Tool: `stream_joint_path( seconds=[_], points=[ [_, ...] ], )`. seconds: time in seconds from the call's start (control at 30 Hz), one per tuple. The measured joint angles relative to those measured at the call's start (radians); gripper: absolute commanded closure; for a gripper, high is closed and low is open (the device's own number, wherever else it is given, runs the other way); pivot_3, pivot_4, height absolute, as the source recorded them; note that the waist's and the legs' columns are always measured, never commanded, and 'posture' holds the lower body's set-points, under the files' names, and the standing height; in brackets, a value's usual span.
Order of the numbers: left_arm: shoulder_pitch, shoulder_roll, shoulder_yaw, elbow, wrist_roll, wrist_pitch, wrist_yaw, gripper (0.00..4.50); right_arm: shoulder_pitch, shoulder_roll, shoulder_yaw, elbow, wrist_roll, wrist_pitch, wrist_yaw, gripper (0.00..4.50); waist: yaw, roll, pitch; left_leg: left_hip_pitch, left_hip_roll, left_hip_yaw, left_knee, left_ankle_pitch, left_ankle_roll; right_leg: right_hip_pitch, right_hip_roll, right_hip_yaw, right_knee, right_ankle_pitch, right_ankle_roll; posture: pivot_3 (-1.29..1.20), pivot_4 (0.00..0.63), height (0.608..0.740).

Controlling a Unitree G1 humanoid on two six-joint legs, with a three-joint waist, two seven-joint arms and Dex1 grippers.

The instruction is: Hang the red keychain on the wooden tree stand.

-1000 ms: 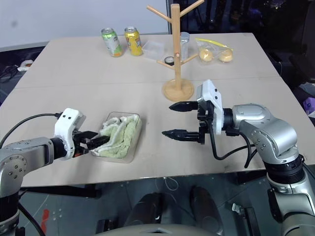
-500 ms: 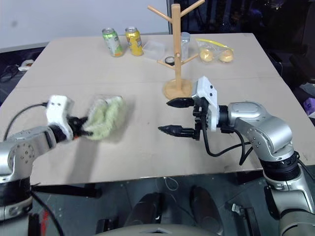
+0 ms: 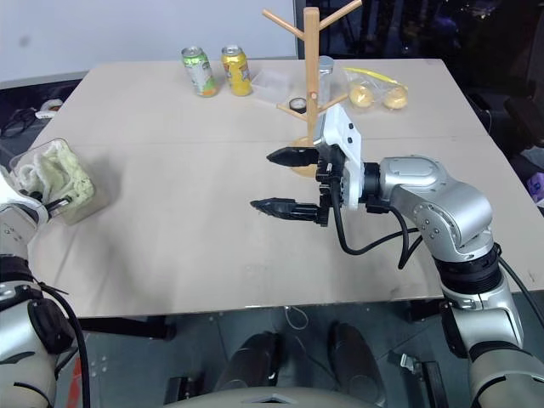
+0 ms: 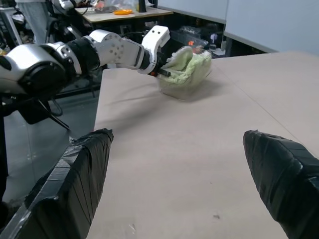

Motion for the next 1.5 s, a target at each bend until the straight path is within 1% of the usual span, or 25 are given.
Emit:
stream_joint_path(
  seconds=[0.07,0.1,0.13,0.2,0.23,0.27,0.3,0.33,0.37,0.4,0.5,0.6,0.7,0.73,0.77,0.83,0.93,0.97,1.07,1.1,1.17,1.23,1.3,1.33,1.5],
  points=[
    [-0.05,0.004,-0.004,0.077,0.008,-0.032,0.005,4.48,0.002,0.0,0.001,0.0,-0.001,-0.001,-0.001,0.0,0.005,0.0,0.0,0.001,0.0,0.0,0.0,0.0,0.0,0.0,0.0,0.0,0.001,0.0,0.0,0.0,0.15,0.74],
    [-0.069,0.007,-0.005,0.113,0.01,-0.049,0.007,3.82,0.003,-0.001,0.002,0.0,-0.002,-0.001,-0.001,0.0,0.006,0.0,0.0,0.001,0.0,0.0,0.0,0.0,0.0,0.0,0.0,0.0,0.002,0.0,0.0,0.0,0.15,0.74],
    [-0.087,0.01,-0.005,0.143,0.011,-0.074,0.008,3.38,0.008,-0.001,0.003,0.0,-0.003,-0.002,-0.001,0.0,0.007,0.0,0.0,0.001,0.001,-0.001,0.0,0.0,0.0,0.0,0.001,-0.001,0.002,0.0,0.0,0.0,0.15,0.74],
    [-0.103,0.013,-0.006,0.176,0.013,-0.098,0.01,2.66,0.014,-0.001,0.004,0.0,-0.003,-0.001,-0.002,0.0,0.006,0.0,0.0,0.001,0.001,-0.001,0.0,0.0,0.0,0.0,0.001,-0.001,0.002,0.0,0.0,0.0,0.15,0.74],
    [-0.118,0.013,-0.01,0.205,0.013,-0.111,0.008,2.2,0.015,0.0,0.005,0.001,-0.003,-0.001,-0.003,0.0,0.006,0.0,0.0,0.001,0.0,-0.001,0.0,0.0,0.0,0.0,0.001,-0.001,0.002,0.0,0.0,0.0,0.15,0.74],
    [-0.126,0.013,-0.017,0.225,0.014,-0.122,0.004,1.54,0.015,0.0,0.004,0.001,-0.003,-0.001,-0.006,0.0,0.006,0.0,0.0,0.0,0.0,-0.001,0.0,0.0,0.0,0.0,0.001,-0.001,0.002,0.0,0.0,0.0,0.15,0.74],
    [-0.128,0.013,-0.019,0.233,0.015,-0.13,0.004,1.19,0.015,0.0,0.004,0.001,-0.002,0.0,-0.009,0.0,0.006,0.0,0.0,0.0,0.0,-0.001,0.0,0.0,0.0,0.0,0.0,-0.001,0.001,0.0,0.0,0.0,0.15,0.74],
    [-0.132,0.014,-0.023,0.241,0.016,-0.137,0.002,0.63,0.015,0.0,0.004,0.001,-0.001,0.003,-0.015,0.0,0.005,0.0,0.0,0.0,0.0,-0.001,0.0,0.0,0.0,0.0,0.0,-0.001,0.001,0.0,0.0,0.0,0.15,0.74],
    [-0.139,0.015,-0.027,0.248,0.017,-0.139,0.0,0.21,0.014,0.001,0.004,0.0,0.0,0.007,-0.022,0.0,0.006,0.0,0.0,0.0,0.0,-0.001,0.0,0.0,0.0,-0.001,0.0,-0.001,0.001,0.0,0.0,0.0,0.15,0.74],
    [-0.142,0.019,-0.034,0.249,0.02,-0.139,-0.005,0.09,0.013,0.001,0.004,0.0,0.001,0.009,-0.025,0.0,0.007,0.0,0.0,-0.001,0.0,-0.001,0.0,0.0,0.0,-0.001,0.0,-0.001,0.001,0.0,0.0,0.0,0.15,0.74],
    [-0.144,0.035,-0.044,0.236,0.021,-0.133,-0.017,0.09,0.012,-0.005,0.003,-0.001,0.005,0.012,-0.038,0.0,0.005,0.0,0.0,-0.001,0.0,-0.001,0.0,0.0,0.0,0.0,0.0,-0.001,0.001,0.0,0.0,0.0,0.15,0.74],
    [-0.14,0.047,-0.048,0.14,0.017,-0.084,-0.027,0.09,0.011,-0.02,-0.015,-0.003,0.012,0.033,-0.055,0.0,0.006,0.0,0.0,-0.001,0.0,-0.001,0.0,0.0,0.0,-0.001,-0.001,-0.001,0.001,0.0,0.0,0.0,0.15,0.74],
    [-0.091,0.048,-0.051,-0.117,-0.011,0.042,-0.038,0.09,0.009,-0.039,-0.054,-0.017,0.036,0.07,-0.091,0.0,0.005,0.0,0.0,-0.001,0.001,-0.001,0.0,0.0,0.0,-0.001,-0.002,-0.001,0.0,0.0,0.0,0.0,0.15,0.74],
    [-0.053,0.048,-0.056,-0.244,-0.023,0.097,-0.052,0.09,0.008,-0.042,-0.076,-0.023,0.049,0.089,-0.113,0.0,0.003,0.0,0.0,-0.001,0.001,-0.001,0.0,0.0,0.0,-0.001,-0.002,0.0,0.0,0.0,0.0,0.0,0.15,0.74],
    [-0.032,0.048,-0.064,-0.322,-0.033,0.129,-0.07,0.09,0.008,-0.045,-0.092,-0.028,0.057,0.101,-0.129,0.0,0.003,0.0,0.0,-0.001,0.001,0.0,0.0,0.0,0.0,-0.001,-0.003,0.0,0.0,0.0,0.0,0.0,0.15,0.74],
    [0.016,0.048,-0.099,-0.467,-0.054,0.184,-0.131,0.09,0.009,-0.051,-0.122,-0.043,0.073,0.125,-0.164,0.0,0.003,0.0,0.0,-0.001,0.001,0.0,-0.001,0.0,0.0,0.0,-0.002,0.0,0.0,0.0,0.0,0.0,0.15,0.74],
    [0.061,0.027,-0.192,-0.655,-0.101,0.2,-0.272,0.09,0.03,-0.068,-0.166,-0.062,0.075,0.152,-0.222,0.0,0.009,0.0,0.0,-0.001,0.001,-0.001,0.0,0.0,0.0,0.0,-0.001,0.0,0.0,0.0,0.0,0.0,0.15,0.74],
    [0.077,0.007,-0.237,-0.752,-0.133,0.204,-0.35,0.09,0.071,-0.08,-0.193,-0.078,0.071,0.156,-0.256,0.0,0.013,-0.001,0.0,-0.002,0.001,-0.001,0.0,0.0,0.0,0.0,-0.002,-0.001,-0.001,0.0,0.0,0.0,0.15,0.74],
    [0.1,-0.027,-0.327,-0.893,-0.194,0.213,-0.468,0.09,0.159,-0.094,-0.241,-0.099,0.053,0.16,-0.321,0.0,0.009,0.0,0.0,-0.002,0.0,0.002,0.0,0.0,0.0,0.0,-0.002,0.002,-0.001,0.0,0.0,0.0,0.15,0.74],
    [0.119,-0.044,-0.366,-0.955,-0.227,0.218,-0.524,0.09,0.228,-0.106,-0.271,-0.125,0.032,0.159,-0.359,0.0,0.008,0.0,0.0,-0.002,0.001,0.003,-0.001,0.0,0.0,-0.001,-0.002,0.002,-0.002,0.0,0.0,0.0,0.15,0.74],
    [0.135,-0.065,-0.409,-1.017,-0.268,0.225,-0.589,0.09,0.332,-0.126,-0.304,-0.157,-0.002,0.159,-0.405,0.0,0.005,0.0,0.0,-0.002,0.001,0.003,-0.001,0.0,0.0,-0.001,-0.001,0.003,-0.002,0.0,0.0,0.0,0.15,0.74],
    [0.134,-0.092,-0.464,-1.082,-0.309,0.227,-0.672,0.09,0.467,-0.142,-0.341,-0.187,-0.058,0.156,-0.461,0.0,0.007,0.0,0.0,-0.002,0.001,0.004,-0.001,0.0,0.0,-0.001,0.0,0.003,-0.002,0.0,0.0,0.0,0.15,0.74],
    [0.11,-0.127,-0.517,-1.12,-0.336,0.22,-0.737,0.09,0.554,-0.143,-0.375,-0.189,-0.105,0.147,-0.503,0.0,0.006,0.0,0.0,0.0,0.001,0.007,0.0,0.0,0.0,0.0,0.001,0.005,-0.001,-0.001,-0.001,0.0,0.15,0.74],
    [0.097,-0.14,-0.541,-1.129,-0.342,0.211,-0.761,0.09,0.579,-0.144,-0.387,-0.186,-0.127,0.14,-0.518,0.0,0.004,0.0,0.0,0.0,0.001,0.008,0.001,0.0,0.0,0.0,0.001,0.006,-0.001,-0.002,-0.004,0.0,0.15,0.74],
    [0.039,-0.199,-0.69,-1.113,-0.271,0.113,-0.871,0.09,0.674,-0.157,-0.418,-0.105,-0.231,0.051,-0.546,0.0,0.001,0.0,0.0,0.002,0.002,0.012,0.001,0.0,0.001,0.001,0.003,0.008,0.0,-0.003,-0.004,0.0,0.15,0.74]
  ],
)
